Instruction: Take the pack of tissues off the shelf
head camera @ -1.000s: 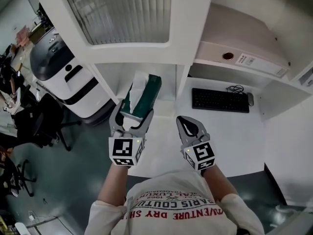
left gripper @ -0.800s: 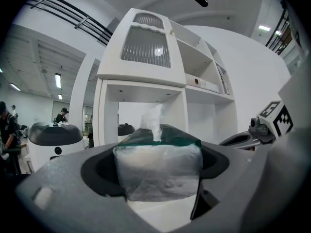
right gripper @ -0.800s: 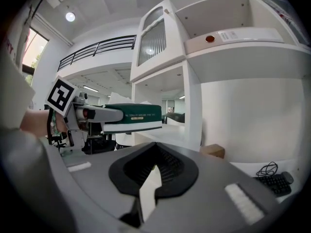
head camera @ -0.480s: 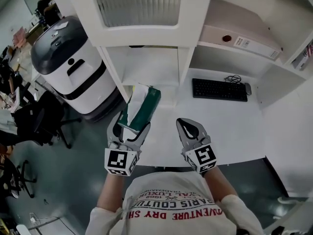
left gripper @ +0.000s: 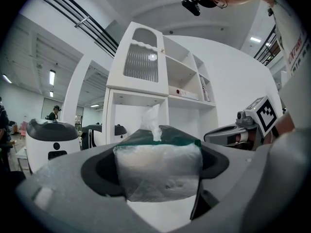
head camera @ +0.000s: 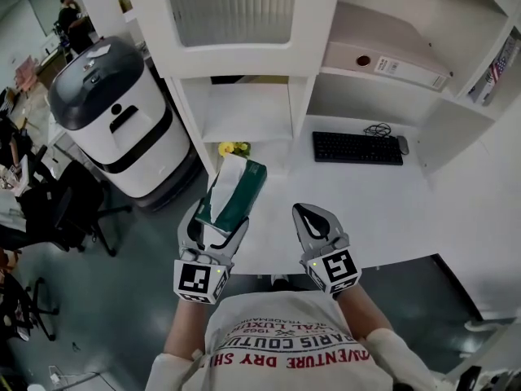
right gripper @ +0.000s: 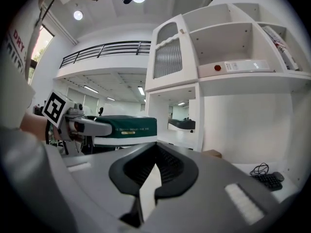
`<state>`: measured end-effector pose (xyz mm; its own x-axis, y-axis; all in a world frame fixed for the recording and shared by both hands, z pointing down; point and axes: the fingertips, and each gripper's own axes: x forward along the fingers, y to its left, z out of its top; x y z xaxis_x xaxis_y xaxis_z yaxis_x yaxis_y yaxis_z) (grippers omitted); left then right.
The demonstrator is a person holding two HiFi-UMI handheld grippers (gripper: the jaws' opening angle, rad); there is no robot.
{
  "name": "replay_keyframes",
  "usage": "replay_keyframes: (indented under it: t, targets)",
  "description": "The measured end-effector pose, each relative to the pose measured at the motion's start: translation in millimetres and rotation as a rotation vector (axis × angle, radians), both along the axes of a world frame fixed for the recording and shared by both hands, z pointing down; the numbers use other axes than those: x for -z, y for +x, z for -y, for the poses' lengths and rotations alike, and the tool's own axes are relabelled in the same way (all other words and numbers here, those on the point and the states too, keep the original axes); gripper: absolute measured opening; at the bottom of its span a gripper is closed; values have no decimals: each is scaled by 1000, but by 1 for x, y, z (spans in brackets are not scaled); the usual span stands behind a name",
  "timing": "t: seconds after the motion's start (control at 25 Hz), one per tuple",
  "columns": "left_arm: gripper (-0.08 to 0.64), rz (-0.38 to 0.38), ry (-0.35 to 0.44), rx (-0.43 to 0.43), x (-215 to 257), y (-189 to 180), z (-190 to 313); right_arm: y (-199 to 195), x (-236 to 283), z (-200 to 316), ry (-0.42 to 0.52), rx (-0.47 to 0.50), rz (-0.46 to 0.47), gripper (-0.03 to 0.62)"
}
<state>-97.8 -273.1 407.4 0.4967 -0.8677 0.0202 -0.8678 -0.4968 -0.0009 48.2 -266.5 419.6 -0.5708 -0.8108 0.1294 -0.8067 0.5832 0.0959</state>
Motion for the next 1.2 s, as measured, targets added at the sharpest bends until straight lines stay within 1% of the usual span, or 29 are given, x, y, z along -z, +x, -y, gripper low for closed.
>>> replay_keyframes:
  t: [0.12,0.36,0.48,0.64,0.96,1.2]
  targets:
    - [423,1,4,-2,1,0,-3,-4,5,-7,21,21,-7,0]
    - [423,14,13,-7,7,0,-6,-6,16,-10,59,18,3,0]
    - [423,26,17,-5,9,0,-6,-7,14,-11,52,18,8,0]
    - [423,20,19,-3,10,1,-3,-5,14,-10,45,15,6,0]
    - [425,17,11,-8,9,5,4,-2,19,-3,61,19,-11,0]
    - [425,20,6,-1,11,5,13,-2,20,5,66,20,-6,0]
